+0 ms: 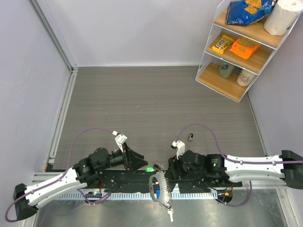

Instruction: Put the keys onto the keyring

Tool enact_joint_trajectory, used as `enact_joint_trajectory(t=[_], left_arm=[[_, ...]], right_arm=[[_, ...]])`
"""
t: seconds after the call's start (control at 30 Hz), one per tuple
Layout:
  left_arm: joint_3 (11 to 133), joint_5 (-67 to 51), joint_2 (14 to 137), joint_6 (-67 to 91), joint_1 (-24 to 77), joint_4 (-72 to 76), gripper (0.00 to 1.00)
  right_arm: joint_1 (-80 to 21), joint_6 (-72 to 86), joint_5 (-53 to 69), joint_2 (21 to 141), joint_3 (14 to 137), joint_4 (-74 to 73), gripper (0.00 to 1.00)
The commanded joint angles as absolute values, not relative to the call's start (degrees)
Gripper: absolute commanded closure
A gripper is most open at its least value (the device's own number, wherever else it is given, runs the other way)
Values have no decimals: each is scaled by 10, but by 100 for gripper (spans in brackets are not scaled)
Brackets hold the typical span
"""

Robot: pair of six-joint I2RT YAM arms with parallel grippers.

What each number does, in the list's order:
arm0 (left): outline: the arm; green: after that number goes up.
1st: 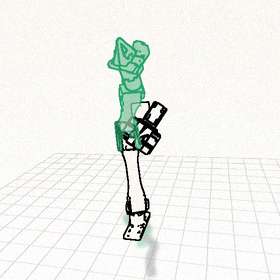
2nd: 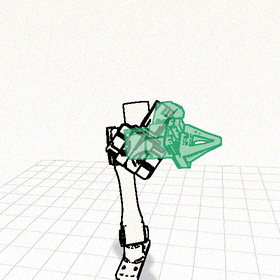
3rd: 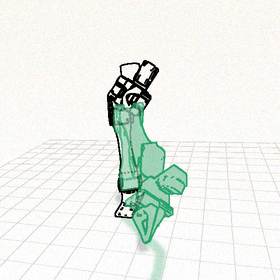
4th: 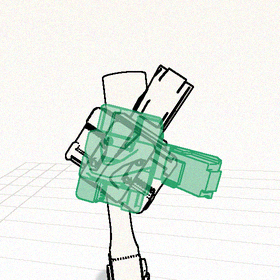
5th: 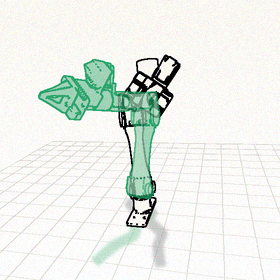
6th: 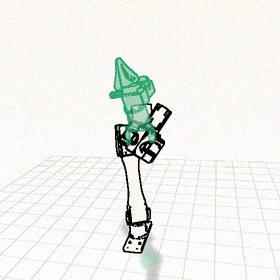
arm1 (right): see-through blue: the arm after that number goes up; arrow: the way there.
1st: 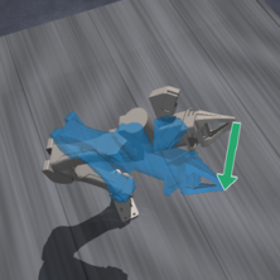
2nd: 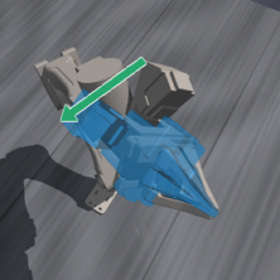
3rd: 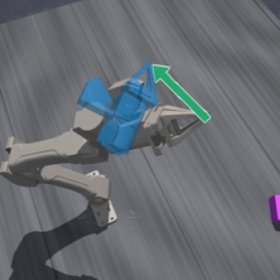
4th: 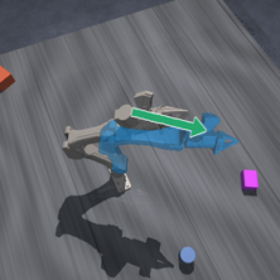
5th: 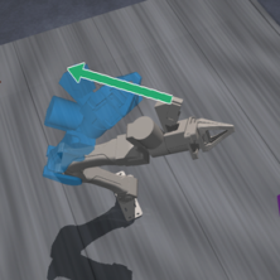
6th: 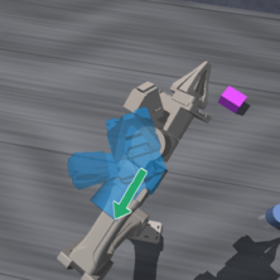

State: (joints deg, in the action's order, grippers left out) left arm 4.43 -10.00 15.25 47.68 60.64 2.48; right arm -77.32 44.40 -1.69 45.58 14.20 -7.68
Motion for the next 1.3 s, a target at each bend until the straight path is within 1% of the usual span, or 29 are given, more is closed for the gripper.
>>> enact_joint_trajectory(t=[0.0,0.13,0.2,0.4,0.47,0.5,0.53,0.57,0.6,0.63,0.67,0.7,0.73,0.83,0.87,0.9,0.93,1.03,1.1,1.2,1.27], left_arm=[[41,-91,159,480,606,61,35],[38,-91,156,479,606,62,35],[36,-91,153,479,606,62,35],[33,-84,132,479,606,47,35],[31,-81,125,479,606,41,35],[32,-79,121,478,606,38,35],[32,-77,117,478,606,33,35],[32,-76,113,476,606,31,35],[34,-76,110,474,606,28,35],[38,-72,106,469,606,21,34],[43,-69,105,466,606,12,34],[49,-63,102,459,606,3,33],[61,-58,100,447,606,-13,29],[96,-38,100,416,606,-50,20],[109,-28,102,403,606,-62,14],[126,-19,104,389,606,-77,3],[143,-9,105,375,606,-92,0],[190,32,117,330,606,-119,0],[218,48,127,299,606,-120,0],[257,75,160,259,606,-124,0],[292,87,186,237,606,-137,0]], right_arm=[[-765,454,-36,470,147,-36,37],[-755,449,-41,477,152,-26,41],[-752,442,-43,486,158,-23,46],[-748,423,-29,532,185,-9,51],[-748,411,-46,534,202,-37,51],[-748,407,-76,526,214,-51,50],[-748,392,-99,518,235,-84,45],[-749,386,-147,504,249,-104,42],[-748,369,-204,488,277,-131,31],[-748,361,-229,482,289,-149,21],[-748,339,-280,474,318,-172,4],[-748,326,-303,471,332,-182,4],[-747,310,-346,470,361,-198,5],[-746,272,-414,479,418,-220,5],[-746,252,-434,486,444,-223,4],[-746,231,-444,489,459,-222,5],[-746,222,-461,497,481,-223,5],[-746,186,-508,518,529,-227,5],[-746,165,-514,535,562,-237,5],[-745,112,-514,541,577,-214,5],[-745,106,-553,550,592,-215,5]])
